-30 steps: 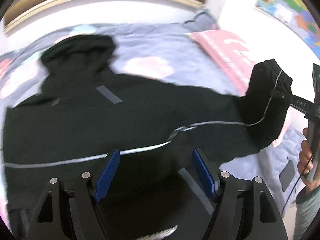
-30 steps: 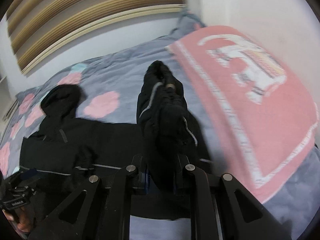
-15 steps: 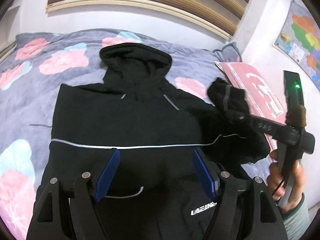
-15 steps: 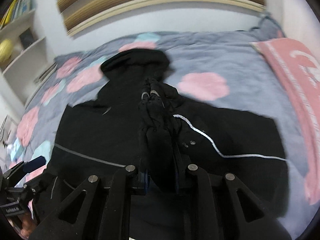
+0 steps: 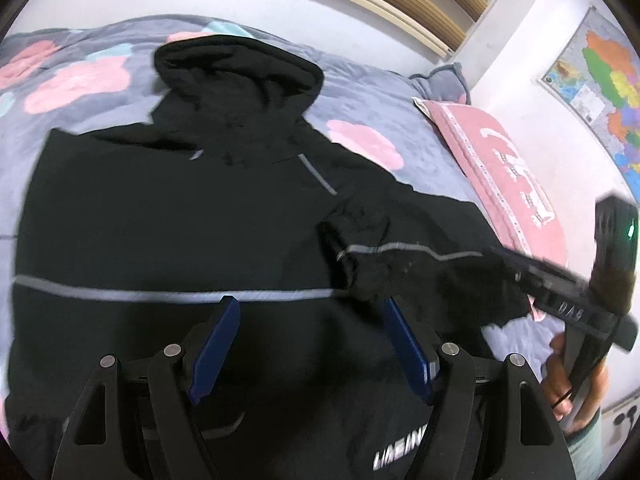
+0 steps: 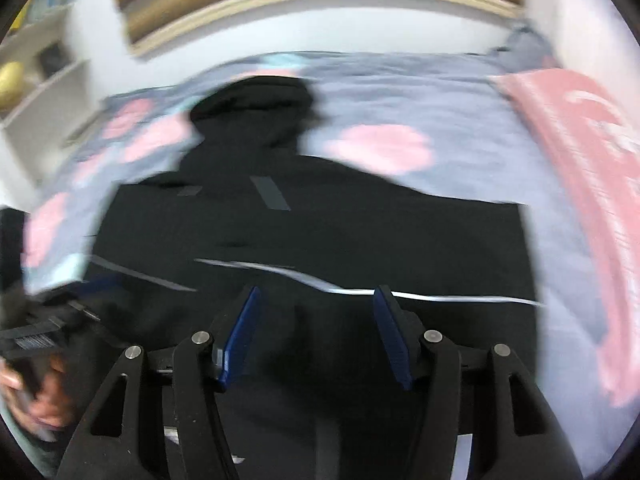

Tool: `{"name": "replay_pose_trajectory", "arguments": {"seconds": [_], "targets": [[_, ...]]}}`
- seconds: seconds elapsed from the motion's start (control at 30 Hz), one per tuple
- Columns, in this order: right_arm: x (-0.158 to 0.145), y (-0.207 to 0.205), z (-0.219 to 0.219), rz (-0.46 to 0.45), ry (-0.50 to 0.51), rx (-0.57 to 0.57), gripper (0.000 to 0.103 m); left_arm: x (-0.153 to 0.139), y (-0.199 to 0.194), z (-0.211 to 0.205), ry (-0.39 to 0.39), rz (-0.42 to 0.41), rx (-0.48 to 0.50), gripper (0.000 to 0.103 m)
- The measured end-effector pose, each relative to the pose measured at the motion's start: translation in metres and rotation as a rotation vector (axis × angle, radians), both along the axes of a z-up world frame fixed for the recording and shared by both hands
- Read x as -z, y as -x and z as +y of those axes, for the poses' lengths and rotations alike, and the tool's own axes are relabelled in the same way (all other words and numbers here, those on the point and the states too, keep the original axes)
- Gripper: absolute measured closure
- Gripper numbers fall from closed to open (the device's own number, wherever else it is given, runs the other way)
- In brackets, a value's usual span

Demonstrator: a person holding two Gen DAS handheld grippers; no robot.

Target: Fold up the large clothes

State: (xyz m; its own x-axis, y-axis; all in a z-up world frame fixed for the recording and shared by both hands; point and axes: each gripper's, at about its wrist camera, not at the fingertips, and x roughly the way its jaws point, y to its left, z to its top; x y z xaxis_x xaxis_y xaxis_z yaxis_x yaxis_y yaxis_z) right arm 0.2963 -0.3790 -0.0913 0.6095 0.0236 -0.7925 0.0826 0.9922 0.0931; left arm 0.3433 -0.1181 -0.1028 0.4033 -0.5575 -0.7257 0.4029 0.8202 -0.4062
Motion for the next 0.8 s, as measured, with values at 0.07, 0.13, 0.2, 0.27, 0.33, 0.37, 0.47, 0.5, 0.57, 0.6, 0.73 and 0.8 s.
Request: {"name": "replay_pose_trajectory", "arguments": {"seconds": [0.07,0.13,0.2,0.27,0.33,0.37,0.47,0.5,0.57,0.6,0.73,0.8], "targets": [[0.02,-0.002,-0.019,0.04,-0.002,0.037,0.049,0.008,-0.014,-0.018,0.02,0.024,0.008,0.028],[0.04,-0.005,-0.028,0.077,0.006,0.048,0.058,0.021,-0.029,-0.036,0.026,0.062,-0.004,0.028],[0.055,-0.005,-0.032,0.095,-0.013,0.053,0.058,0.036,-0.043,-0.051,0.033,0.112,-0.008,0.028],[0.06,-0.006,-0.04,0.094,-0.034,0.055,0.058,0.045,-0.047,-0.059,0.05,0.133,0.0,0.028],[0.059,-0.006,-0.04,0.091,-0.034,0.054,0.058,0.048,-0.048,-0.068,0.061,0.137,0.01,0.028],[0.059,-0.006,-0.039,0.092,-0.027,0.052,0.058,0.049,-0.047,-0.07,0.067,0.139,0.019,0.029],[0.053,-0.006,-0.035,0.089,-0.02,0.044,0.058,0.046,-0.044,-0.082,0.079,0.136,0.059,0.07],[0.049,-0.004,-0.033,0.085,-0.03,0.036,0.058,0.042,-0.04,-0.087,0.047,0.114,0.057,0.073],[0.04,0.002,-0.031,0.072,-0.062,0.021,0.057,0.03,-0.035,-0.087,0.023,0.059,0.063,0.078],[0.034,0.005,-0.03,0.066,-0.085,0.01,0.053,0.021,-0.031,-0.082,0.027,0.028,0.065,0.079],[0.003,0.014,-0.024,0.001,-0.111,-0.005,0.05,-0.012,-0.029,-0.046,0.055,-0.038,0.018,0.079],[-0.009,0.014,-0.021,-0.037,-0.103,-0.002,0.048,-0.027,-0.029,-0.019,0.054,-0.068,-0.013,0.079]]}}
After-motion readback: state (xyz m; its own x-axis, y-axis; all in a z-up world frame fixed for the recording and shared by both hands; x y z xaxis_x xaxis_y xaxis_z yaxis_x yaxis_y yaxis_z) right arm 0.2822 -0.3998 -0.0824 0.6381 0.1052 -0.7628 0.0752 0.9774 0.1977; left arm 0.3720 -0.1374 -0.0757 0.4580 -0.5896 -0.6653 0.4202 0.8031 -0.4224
